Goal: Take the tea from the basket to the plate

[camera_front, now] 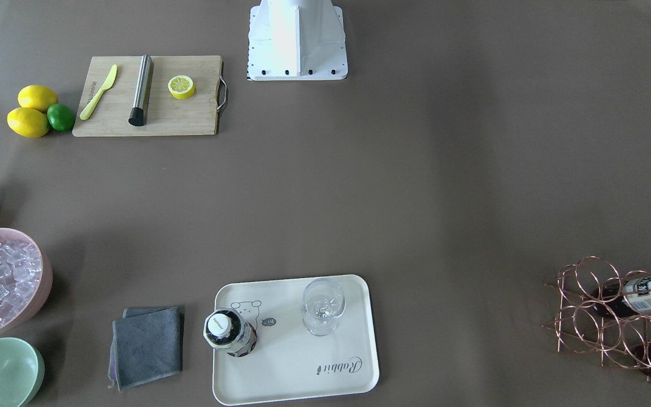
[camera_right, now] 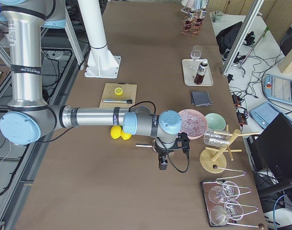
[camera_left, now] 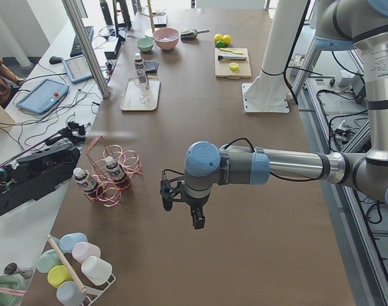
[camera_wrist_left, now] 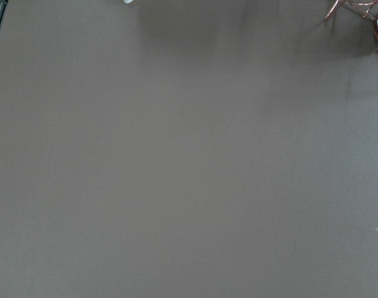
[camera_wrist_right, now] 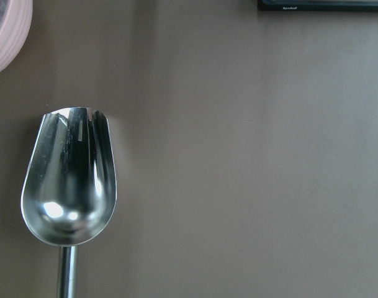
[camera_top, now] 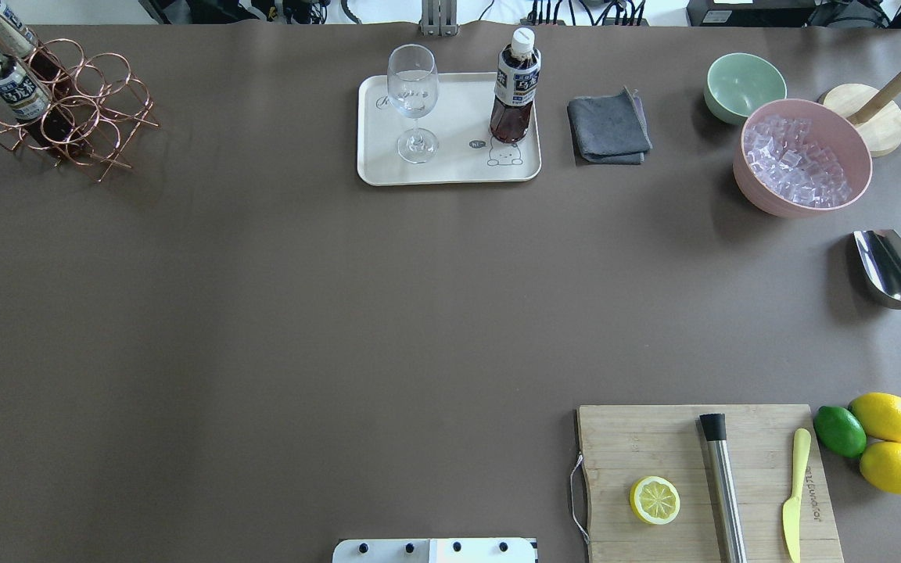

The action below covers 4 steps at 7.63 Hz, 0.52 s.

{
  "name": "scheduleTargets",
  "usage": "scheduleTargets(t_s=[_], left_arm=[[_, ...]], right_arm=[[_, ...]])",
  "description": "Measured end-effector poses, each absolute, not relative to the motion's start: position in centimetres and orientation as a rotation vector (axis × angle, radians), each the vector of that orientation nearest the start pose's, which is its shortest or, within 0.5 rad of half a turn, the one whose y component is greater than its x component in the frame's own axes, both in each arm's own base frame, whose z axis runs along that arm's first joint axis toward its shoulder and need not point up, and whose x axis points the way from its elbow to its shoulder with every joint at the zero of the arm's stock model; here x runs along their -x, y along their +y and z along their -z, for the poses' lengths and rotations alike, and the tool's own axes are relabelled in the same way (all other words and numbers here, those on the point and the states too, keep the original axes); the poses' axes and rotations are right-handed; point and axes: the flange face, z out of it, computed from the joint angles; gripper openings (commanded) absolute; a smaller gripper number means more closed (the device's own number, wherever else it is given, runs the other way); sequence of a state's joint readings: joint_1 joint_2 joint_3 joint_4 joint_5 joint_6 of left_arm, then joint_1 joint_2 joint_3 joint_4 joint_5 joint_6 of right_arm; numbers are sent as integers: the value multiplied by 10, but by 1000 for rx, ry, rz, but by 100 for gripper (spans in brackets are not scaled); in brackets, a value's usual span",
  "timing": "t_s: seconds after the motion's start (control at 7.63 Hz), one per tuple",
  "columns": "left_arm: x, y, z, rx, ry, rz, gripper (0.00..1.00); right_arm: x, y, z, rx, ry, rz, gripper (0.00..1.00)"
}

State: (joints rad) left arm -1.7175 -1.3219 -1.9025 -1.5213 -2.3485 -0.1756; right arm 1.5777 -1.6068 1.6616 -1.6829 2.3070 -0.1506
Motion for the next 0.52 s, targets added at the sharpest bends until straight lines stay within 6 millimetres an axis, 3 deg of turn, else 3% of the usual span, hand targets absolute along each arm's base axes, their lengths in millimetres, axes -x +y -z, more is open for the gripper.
scheduleTargets(t_s=[0.52], left_arm=[[117, -375, -604, -41, 772, 243, 98]], right_arm=[[-71, -471, -638, -19, -740, 122, 100]])
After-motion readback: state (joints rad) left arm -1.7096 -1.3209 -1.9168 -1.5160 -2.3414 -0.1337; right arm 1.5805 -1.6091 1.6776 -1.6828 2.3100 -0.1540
